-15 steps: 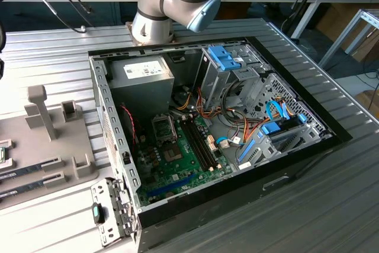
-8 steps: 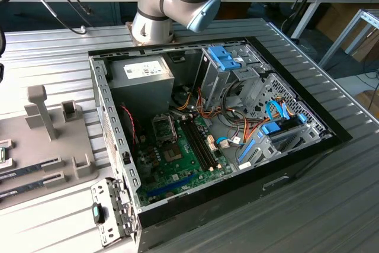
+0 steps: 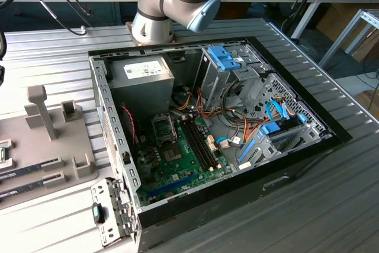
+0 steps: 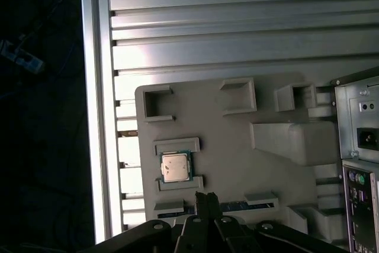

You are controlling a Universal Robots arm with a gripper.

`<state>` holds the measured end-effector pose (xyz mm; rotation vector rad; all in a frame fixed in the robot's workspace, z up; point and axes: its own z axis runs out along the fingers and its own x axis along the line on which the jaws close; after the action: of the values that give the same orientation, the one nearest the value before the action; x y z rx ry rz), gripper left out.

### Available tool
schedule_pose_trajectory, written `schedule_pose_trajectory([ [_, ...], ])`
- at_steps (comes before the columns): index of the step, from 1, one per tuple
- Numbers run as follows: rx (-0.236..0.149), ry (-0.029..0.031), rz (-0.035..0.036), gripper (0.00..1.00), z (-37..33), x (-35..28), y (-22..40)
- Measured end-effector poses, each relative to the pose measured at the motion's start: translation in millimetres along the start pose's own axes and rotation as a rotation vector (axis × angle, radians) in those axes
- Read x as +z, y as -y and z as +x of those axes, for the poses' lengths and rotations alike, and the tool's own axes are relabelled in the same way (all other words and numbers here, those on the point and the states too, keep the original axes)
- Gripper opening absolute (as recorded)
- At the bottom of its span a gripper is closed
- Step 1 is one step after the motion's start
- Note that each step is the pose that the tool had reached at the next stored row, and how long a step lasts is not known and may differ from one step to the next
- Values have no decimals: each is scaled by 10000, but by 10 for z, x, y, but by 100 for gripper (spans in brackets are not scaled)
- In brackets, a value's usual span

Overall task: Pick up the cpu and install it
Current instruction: 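Pick up the cpu and move it towards the insertion slot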

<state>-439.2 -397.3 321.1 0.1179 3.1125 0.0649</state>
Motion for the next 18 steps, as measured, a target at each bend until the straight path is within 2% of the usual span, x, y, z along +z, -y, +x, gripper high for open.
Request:
schedule_pose_trajectory([
  [9, 0, 0, 0, 11, 0, 3, 0],
  [13, 0, 0, 0, 36, 0, 4, 0],
  [16, 0, 0, -1, 42, 0, 5, 0],
  [17, 0, -1, 0, 54, 0, 4, 0],
  [18, 0, -1, 0, 54, 0, 5, 0],
])
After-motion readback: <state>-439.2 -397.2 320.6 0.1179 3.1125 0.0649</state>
